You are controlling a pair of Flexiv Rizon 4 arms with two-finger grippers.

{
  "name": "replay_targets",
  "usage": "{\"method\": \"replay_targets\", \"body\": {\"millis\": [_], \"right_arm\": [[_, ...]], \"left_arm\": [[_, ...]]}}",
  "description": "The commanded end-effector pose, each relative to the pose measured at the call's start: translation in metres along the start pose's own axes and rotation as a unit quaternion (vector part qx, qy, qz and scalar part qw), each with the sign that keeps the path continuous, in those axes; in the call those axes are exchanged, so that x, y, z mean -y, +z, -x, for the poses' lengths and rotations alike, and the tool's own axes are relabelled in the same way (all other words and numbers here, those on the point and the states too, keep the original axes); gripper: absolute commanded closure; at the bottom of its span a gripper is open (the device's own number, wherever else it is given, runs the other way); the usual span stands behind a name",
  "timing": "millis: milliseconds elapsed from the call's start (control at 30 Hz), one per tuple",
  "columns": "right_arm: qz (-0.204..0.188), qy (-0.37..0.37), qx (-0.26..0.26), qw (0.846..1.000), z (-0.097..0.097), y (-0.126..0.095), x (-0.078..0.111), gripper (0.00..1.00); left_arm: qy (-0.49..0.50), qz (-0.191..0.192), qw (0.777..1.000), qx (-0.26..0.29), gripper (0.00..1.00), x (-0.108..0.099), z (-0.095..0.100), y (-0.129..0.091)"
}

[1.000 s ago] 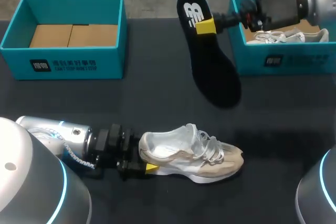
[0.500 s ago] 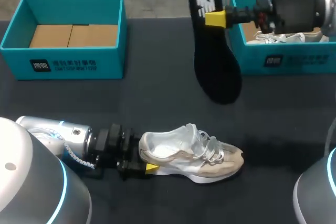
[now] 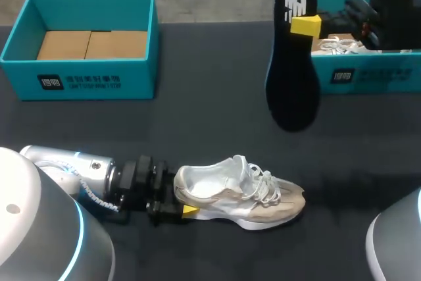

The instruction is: Take the shoe out of the shoebox, open the shoe tongue, remove and reinsert the insole, then place the shoe into the shoebox

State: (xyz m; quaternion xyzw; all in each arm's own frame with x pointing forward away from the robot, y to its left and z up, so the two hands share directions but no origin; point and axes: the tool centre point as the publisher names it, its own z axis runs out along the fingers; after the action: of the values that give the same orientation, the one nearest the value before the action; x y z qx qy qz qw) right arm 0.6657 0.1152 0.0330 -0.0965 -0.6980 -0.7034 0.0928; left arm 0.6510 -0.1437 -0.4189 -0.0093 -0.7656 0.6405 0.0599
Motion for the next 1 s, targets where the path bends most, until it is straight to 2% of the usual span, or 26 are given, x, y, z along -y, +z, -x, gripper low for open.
{"method": "replay_targets", "body": {"millis": [33,233,400,433,800,1000], "right_arm": [[-0.006,0.004,0.005,1.000,-0.017,-0.003,-0.010,1.00],[-0.020,0.020,0.002,1.000,-0.033,-0.008,-0.017,1.00],[-0.014,0.025,-0.020,0.999,-0.040,-0.010,-0.016,1.00],[-0.027,0.024,-0.008,0.999,-0.041,-0.009,-0.016,1.00],[-0.027,0.024,-0.008,0.999,-0.041,-0.009,-0.016,1.00],[-0.010,0.030,-0.014,0.999,-0.044,-0.009,-0.014,1.00]], "left_arm": [[-0.001,0.001,1.000,-0.001,1.00,-0.002,0.001,0.000],[-0.001,0.001,1.000,-0.001,1.00,-0.002,0.001,0.000],[-0.001,0.001,1.000,-0.001,1.00,-0.002,0.001,0.000],[-0.001,0.001,1.000,-0.001,1.00,-0.002,0.001,0.000],[-0.001,0.001,1.000,-0.001,1.00,-0.002,0.001,0.000],[-0.001,0.001,1.000,-0.001,1.00,-0.002,0.001,0.000]]}}
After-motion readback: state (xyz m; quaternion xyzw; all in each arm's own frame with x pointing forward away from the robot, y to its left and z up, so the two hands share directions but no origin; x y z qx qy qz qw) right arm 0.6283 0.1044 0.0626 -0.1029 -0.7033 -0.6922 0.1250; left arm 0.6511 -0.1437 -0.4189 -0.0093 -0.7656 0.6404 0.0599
